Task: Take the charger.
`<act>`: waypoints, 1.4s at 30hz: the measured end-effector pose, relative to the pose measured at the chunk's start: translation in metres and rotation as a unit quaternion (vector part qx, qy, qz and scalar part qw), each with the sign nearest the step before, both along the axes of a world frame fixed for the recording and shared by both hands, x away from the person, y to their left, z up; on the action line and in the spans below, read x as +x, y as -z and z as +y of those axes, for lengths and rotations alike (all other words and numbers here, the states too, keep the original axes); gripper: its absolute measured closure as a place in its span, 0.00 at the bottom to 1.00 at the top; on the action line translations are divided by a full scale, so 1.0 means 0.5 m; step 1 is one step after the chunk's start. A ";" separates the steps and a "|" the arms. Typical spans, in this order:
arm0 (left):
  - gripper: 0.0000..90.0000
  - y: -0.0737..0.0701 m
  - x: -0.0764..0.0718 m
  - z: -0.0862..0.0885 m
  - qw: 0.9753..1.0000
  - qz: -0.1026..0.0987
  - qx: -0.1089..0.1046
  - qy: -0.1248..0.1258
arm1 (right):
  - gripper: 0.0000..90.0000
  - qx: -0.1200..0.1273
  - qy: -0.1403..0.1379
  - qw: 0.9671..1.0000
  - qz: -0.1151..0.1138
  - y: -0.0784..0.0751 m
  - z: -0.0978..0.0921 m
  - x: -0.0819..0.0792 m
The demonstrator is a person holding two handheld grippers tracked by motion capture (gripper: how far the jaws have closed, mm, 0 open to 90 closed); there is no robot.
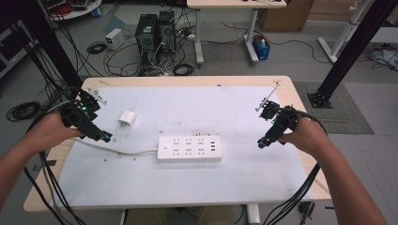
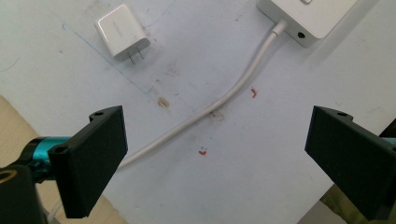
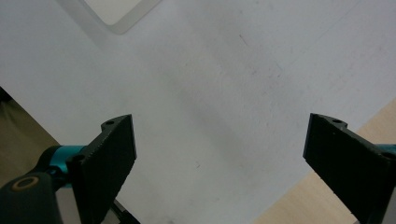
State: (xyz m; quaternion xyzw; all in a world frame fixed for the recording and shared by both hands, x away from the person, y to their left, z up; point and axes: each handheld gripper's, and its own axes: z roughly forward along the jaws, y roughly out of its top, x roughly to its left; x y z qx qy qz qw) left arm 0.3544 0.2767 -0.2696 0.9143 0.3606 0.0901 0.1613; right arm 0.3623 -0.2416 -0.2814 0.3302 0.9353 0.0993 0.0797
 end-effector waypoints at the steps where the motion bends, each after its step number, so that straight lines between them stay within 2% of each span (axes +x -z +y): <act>1: 0.06 0.000 0.000 0.001 1.000 -0.001 0.000 -0.001 | 0.10 0.001 -0.005 1.000 -0.002 0.000 0.000 0.000; 11: 0.06 -0.004 0.004 0.010 1.000 -0.010 -0.008 -0.027 | 0.10 0.001 0.004 1.000 -0.004 -0.002 -0.001 -0.006; 14: 0.06 0.001 0.012 0.014 0.999 -0.010 -0.016 -0.049 | 0.10 0.001 -0.003 1.000 -0.005 0.004 0.003 -0.005; 16: 0.06 0.001 0.012 0.014 0.999 -0.010 -0.016 -0.049 | 0.10 -0.002 0.001 1.000 -0.003 0.005 0.006 -0.006; 17: 0.06 0.003 0.022 0.019 0.997 -0.010 -0.023 -0.072 | 0.10 -0.003 -0.004 1.000 -0.004 0.006 0.007 -0.004; 21: 0.06 0.006 0.035 0.023 0.994 -0.012 -0.033 -0.106 | 0.10 -0.002 0.002 1.000 -0.003 0.006 0.010 0.000; 24: 0.06 0.011 0.047 0.024 0.992 -0.012 -0.032 -0.123 | 0.10 -0.004 0.001 1.000 -0.004 0.008 0.008 0.002; 27: 0.06 0.017 0.060 0.021 0.990 -0.011 -0.042 -0.137 | 0.10 -0.002 0.003 1.000 -0.005 0.008 0.007 0.004; 31: 0.06 0.028 0.084 0.018 0.986 -0.009 -0.046 -0.162 | 0.10 0.000 0.002 1.000 -0.007 0.011 0.004 0.010; 36: 0.06 0.055 0.122 0.016 0.981 -0.006 -0.059 -0.183 | 0.10 -0.004 0.002 1.000 -0.006 0.014 0.007 0.012; 41: 0.06 0.097 0.156 0.009 0.974 -0.001 -0.068 -0.215 | 0.10 -0.001 0.005 1.000 -0.003 0.017 0.003 0.010; 42: 0.06 0.104 0.162 0.008 0.974 0.000 -0.067 -0.214 | 0.10 -0.002 0.008 1.000 -0.003 0.016 0.002 0.009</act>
